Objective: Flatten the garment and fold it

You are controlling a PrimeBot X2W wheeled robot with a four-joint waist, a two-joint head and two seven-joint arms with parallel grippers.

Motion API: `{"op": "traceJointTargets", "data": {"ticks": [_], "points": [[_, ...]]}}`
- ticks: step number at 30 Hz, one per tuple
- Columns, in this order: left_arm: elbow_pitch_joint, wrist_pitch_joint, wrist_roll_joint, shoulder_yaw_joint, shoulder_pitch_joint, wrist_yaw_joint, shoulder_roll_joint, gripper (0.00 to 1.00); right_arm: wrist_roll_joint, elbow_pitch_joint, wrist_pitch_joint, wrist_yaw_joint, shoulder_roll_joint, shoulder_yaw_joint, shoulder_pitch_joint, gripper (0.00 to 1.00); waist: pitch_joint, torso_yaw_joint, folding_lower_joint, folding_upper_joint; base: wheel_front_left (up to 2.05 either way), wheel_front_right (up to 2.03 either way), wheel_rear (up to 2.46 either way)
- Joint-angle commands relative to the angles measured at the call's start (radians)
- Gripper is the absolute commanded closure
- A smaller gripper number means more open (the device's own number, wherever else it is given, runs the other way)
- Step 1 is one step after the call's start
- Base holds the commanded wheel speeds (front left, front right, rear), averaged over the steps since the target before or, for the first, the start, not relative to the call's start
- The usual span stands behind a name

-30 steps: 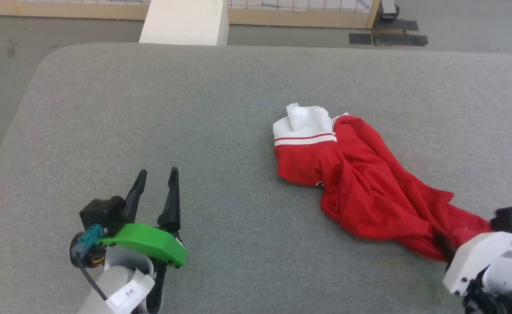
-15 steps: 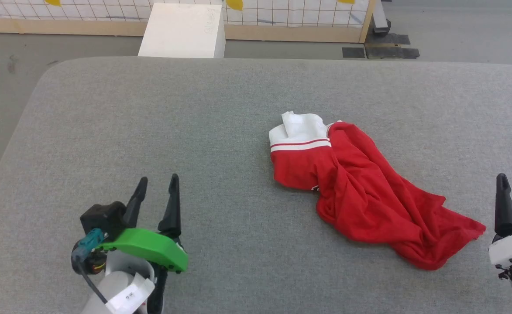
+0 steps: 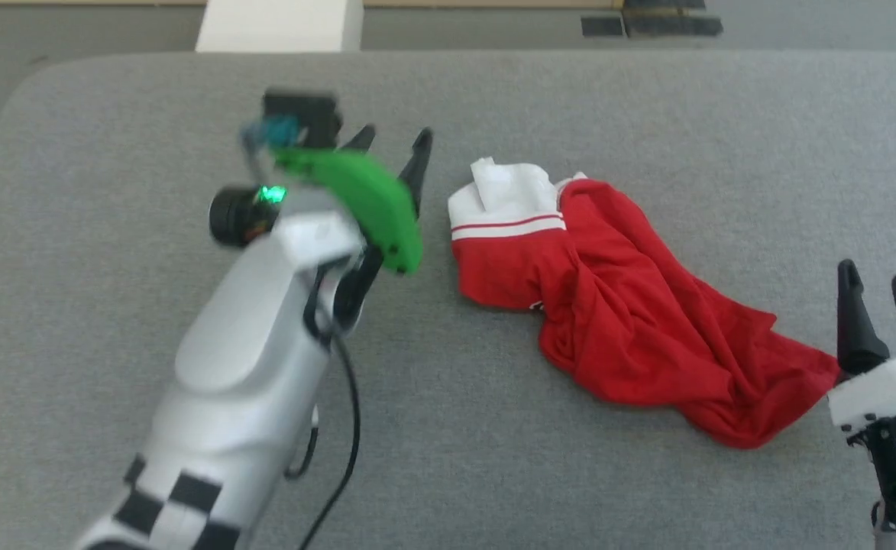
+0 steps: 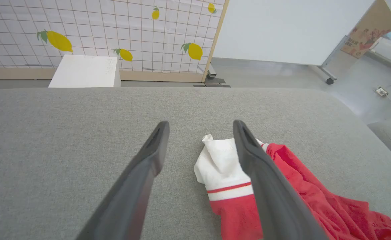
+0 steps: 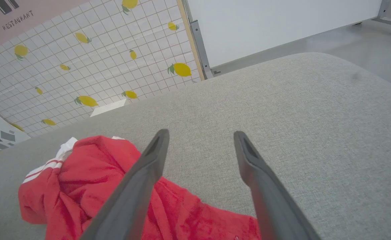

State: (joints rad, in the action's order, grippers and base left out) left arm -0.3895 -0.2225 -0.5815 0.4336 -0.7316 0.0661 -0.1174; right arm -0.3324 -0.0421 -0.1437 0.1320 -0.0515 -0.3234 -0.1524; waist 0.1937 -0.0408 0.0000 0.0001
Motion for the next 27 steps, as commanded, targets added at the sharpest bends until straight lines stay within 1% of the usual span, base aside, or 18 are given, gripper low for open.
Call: {"op": "traceJointTargets", "data": {"ticks": [1,6,10,12,16,21,23,24,27], "points": [[-0.042,-0.064,0.004,0.019,-0.066,0.003,0.008,0.0,-0.004,-0.002,0.0,-0.001,0.001,0.008,-0.023,0.0,0.07,-0.059,0.0,-0.0001,0.0,0.0,0.0],[-0.199,-0.308,0.029,0.092,-0.249,0.012,0.023,0.0,-0.022,-0.026,0.016,-0.001,0.001,0.035,-0.044,0.0,0.137,-0.123,0.0,-0.0001,0.0,0.0,0.0],[-0.305,-0.482,0.052,0.15,-0.331,0.009,0.023,0.0,-0.036,-0.051,0.036,-0.001,0.001,0.046,-0.052,0.0,0.18,-0.158,0.0,-0.0001,0.0,0.0,0.0],[-0.346,-0.542,0.076,0.181,-0.359,0.008,0.014,0.0,-0.043,-0.061,0.046,-0.001,0.001,0.051,-0.058,0.0,0.2,-0.171,0.0,-0.0001,0.0,0.0,0.0],[-0.404,-0.63,0.09,0.215,-0.378,0.007,0.009,0.0,-0.051,-0.078,0.065,-0.001,0.001,0.061,-0.073,0.0,0.226,-0.185,0.0,-0.0001,0.0,0.0,0.0],[-0.437,-0.689,0.079,0.237,-0.351,0.001,0.017,0.0,-0.05,-0.098,0.075,-0.001,0.001,0.073,-0.083,0.0,0.236,-0.178,0.0,-0.0001,0.0,0.0,0.0],[-0.434,-0.681,0.066,0.235,-0.337,-0.005,0.025,0.64,-0.048,-0.102,0.078,-0.001,0.001,0.076,-0.087,0.0,0.235,-0.167,0.0,-0.0001,0.0,0.0,0.0],[-0.429,-0.671,0.061,0.236,-0.331,-0.01,0.029,1.0,-0.046,-0.103,0.078,-0.001,0.001,0.078,-0.088,0.0,0.233,-0.159,0.0,-0.0001,0.0,0.0,0.0],[-0.415,-0.626,0.038,0.219,-0.32,-0.016,0.036,1.0,-0.038,-0.106,0.078,-0.001,0.001,0.085,-0.093,0.0,0.218,-0.14,0.0,-0.0001,0.0,0.0,0.0]]}}
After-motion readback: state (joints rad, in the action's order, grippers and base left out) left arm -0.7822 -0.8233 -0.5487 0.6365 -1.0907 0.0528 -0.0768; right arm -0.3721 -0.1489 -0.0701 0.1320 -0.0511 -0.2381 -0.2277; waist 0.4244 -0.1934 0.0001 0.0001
